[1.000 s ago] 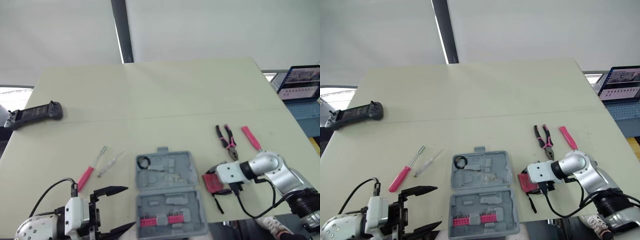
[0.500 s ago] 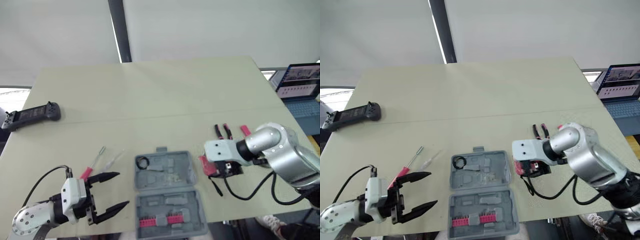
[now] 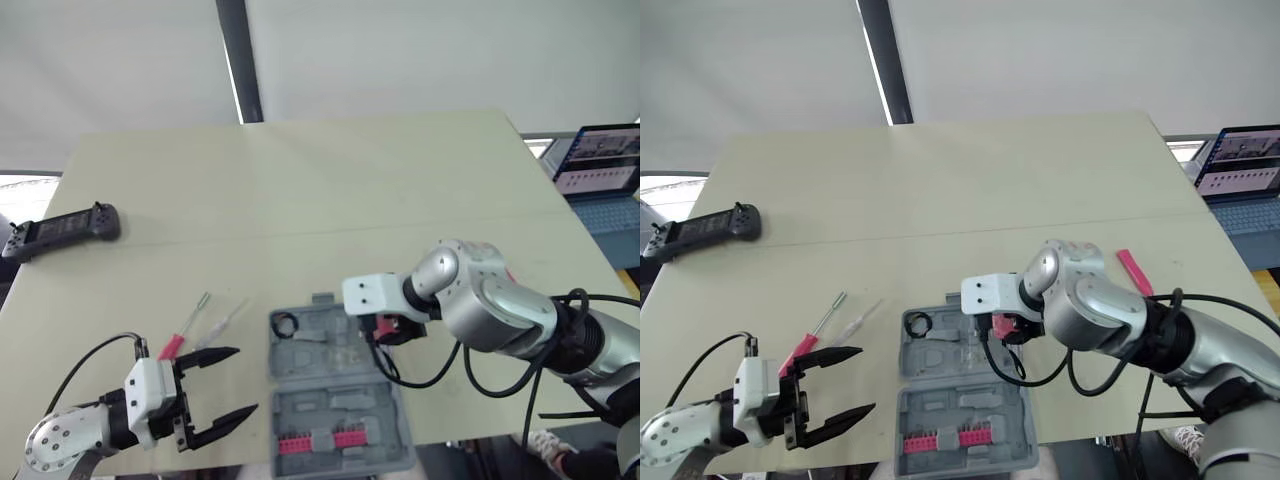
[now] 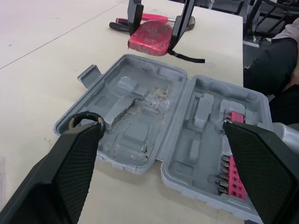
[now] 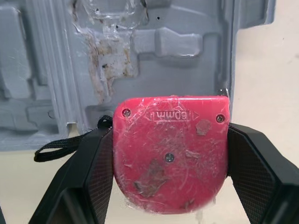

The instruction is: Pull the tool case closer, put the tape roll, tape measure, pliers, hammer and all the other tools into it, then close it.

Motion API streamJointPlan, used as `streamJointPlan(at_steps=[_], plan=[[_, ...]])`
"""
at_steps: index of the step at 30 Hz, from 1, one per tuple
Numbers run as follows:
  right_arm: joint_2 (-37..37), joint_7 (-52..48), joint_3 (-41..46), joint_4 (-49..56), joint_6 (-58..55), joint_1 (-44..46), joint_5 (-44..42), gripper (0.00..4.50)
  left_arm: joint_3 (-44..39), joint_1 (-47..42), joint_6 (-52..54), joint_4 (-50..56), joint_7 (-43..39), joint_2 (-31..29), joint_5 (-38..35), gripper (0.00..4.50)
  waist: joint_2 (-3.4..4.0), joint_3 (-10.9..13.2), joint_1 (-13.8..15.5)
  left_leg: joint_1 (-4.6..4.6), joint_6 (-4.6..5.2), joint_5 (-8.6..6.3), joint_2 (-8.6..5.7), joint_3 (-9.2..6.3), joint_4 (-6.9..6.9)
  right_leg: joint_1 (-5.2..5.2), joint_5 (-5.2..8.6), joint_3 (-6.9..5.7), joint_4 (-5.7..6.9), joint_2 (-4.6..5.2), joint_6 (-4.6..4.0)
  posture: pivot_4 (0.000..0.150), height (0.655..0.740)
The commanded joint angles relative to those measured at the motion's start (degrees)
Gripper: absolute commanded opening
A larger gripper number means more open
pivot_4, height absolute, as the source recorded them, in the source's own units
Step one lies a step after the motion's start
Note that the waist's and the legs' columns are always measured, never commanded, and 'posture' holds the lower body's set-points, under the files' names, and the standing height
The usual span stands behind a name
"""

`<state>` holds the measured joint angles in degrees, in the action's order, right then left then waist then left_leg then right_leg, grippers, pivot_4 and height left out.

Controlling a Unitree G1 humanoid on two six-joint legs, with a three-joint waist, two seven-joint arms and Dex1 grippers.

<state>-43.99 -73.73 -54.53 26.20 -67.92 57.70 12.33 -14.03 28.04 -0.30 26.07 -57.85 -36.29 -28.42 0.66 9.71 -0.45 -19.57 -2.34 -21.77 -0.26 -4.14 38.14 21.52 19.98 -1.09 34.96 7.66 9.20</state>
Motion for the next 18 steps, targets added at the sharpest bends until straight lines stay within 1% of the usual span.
streamJointPlan(at_steps=[1, 7, 18], plan=[[2.3, 2.5, -2.1, -1.9, -0.6, 2.1, 0.8, 2.95, 0.2, 1.4, -1.6, 0.3, -0.2, 0.6, 0.7, 4.5, 0.0, 0.0, -0.2, 0.0, 0.0, 0.0, 0.0, 0.0, -0.01, 0.01, 0.0, 0.0, 0.01, 0.0, 0.0, 0.15, 0.74], [4.6, 4.2, -4.5, -4.8, 0.2, 3.6, 0.3, 2.95, 0.6, 2.9, -3.3, 0.0, -0.4, 1.2, 1.4, 4.5, 0.0, 0.0, -0.6, -0.01, 0.0, 0.0, 0.01, -0.01, -0.03, 0.03, 0.0, -0.04, 0.04, 0.02, 0.0, 0.15, 0.74], [7.7, 4.8, -5.8, -8.0, 2.4, 4.7, -0.2, 2.95, 1.2, 4.5, -5.0, 0.3, -0.2, 2.1, 2.2, 4.5, 0.0, 0.0, -1.2, -0.01, -0.01, 0.0, 0.02, -0.02, -0.07, 0.04, 0.0, -0.08, 0.05, 0.02, 0.0, 0.15, 0.74]])
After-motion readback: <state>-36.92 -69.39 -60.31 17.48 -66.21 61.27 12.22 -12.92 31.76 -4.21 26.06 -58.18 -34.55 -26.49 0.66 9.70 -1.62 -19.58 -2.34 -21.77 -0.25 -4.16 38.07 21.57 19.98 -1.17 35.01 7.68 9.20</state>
